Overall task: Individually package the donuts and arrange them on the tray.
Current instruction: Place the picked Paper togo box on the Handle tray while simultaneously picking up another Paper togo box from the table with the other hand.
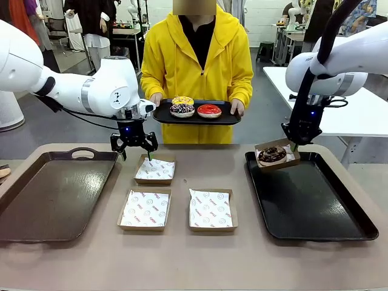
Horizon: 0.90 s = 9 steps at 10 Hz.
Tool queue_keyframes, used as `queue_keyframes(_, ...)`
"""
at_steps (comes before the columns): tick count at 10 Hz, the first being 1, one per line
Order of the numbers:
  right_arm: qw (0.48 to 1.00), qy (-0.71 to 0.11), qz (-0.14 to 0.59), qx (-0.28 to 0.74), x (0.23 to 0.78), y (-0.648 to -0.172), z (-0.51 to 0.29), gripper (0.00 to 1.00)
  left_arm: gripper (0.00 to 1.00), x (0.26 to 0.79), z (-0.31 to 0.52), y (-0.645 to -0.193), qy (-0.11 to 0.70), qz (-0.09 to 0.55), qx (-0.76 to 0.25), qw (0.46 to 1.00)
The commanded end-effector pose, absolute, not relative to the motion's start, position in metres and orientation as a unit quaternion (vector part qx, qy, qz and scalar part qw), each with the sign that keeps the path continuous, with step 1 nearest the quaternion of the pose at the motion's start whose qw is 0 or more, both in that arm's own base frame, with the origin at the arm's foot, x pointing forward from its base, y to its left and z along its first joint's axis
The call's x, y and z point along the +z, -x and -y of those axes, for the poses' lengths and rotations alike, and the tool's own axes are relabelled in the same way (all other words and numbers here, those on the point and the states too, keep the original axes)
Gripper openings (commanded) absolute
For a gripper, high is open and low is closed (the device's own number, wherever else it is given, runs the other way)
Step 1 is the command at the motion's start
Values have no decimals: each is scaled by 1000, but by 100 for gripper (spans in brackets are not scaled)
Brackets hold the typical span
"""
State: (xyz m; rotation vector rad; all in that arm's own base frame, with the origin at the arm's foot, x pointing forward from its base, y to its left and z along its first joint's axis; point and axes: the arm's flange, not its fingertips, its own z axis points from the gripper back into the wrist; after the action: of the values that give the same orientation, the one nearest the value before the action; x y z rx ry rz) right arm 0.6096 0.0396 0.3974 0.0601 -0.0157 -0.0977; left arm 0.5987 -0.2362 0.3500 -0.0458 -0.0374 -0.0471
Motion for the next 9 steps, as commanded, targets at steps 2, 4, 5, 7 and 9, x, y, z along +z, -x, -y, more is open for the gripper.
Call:
queue_keyframes(2, 998, -19, 26, -60, 390, -602, -47, 1, 100, 340, 238, -603, 18, 24, -14, 999)
queue_keyframes(4, 998, -15, 20, -54, 385, -605, -52, 1, 100, 331, 240, -608, 14, 23, -4, 1000)
queue_keyframes(5, 999, -12, 16, -51, 381, -605, -54, 1, 100, 328, 241, -608, 16, 21, -6, 1000)
queue_keyframes(7, 999, -8, 4, -43, 374, -606, -58, 1, 100, 324, 241, -610, 17, 21, -6, 1000)
queue_keyframes(9, 999, -9, 1, -38, 372, -605, -59, 1, 100, 323, 242, -611, 17, 25, -5, 1000)
